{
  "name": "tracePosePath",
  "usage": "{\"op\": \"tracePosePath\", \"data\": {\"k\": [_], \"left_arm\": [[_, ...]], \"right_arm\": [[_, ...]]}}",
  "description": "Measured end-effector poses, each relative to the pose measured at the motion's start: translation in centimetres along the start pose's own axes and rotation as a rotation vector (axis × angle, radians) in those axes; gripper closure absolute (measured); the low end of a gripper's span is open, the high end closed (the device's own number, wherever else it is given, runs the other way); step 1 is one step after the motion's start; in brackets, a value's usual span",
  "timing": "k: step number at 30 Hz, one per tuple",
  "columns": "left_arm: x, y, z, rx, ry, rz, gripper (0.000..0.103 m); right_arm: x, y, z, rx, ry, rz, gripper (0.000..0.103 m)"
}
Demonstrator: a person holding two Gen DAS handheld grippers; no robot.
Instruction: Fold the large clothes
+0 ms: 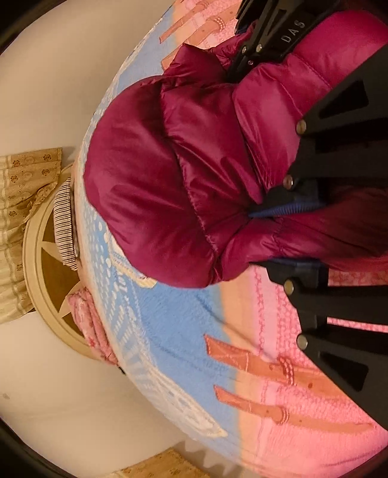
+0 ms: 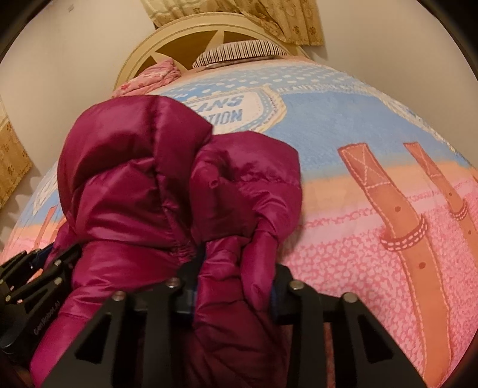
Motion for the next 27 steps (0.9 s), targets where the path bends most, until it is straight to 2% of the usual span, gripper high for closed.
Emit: {"op": "tracePosePath", "data": {"k": [5, 15, 27], "left_arm": [[-1.3, 1.4, -0.2, 0.006, 0.037, -0.002, 0.087], [-5.6, 6.1, 0.4, 0.080, 0.082, -0.026, 0.090], [-11.9, 9.9, 2.0, 0.112, 0.176, -0.059, 0.091]], "right_arm": [[-1.6, 0.8, 0.2, 0.012, 0.063, 0.039, 0.080], [-4.1, 3.0, 0.9, 0.029, 0.072, -0.042, 0.084], [-10.1, 4.9, 1.2, 0.042, 0.154, -0.144, 0.084]]}}
Point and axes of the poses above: each gripper's, at about its wrist camera, not at the fingertips, and y roughly against the way its jaws point, x to its right, z to its underside, the point moved 3 cm from there along -y, roughly the way its jaws point, and after that the axes turned 15 degrees about -z, right-handed, at the moved point
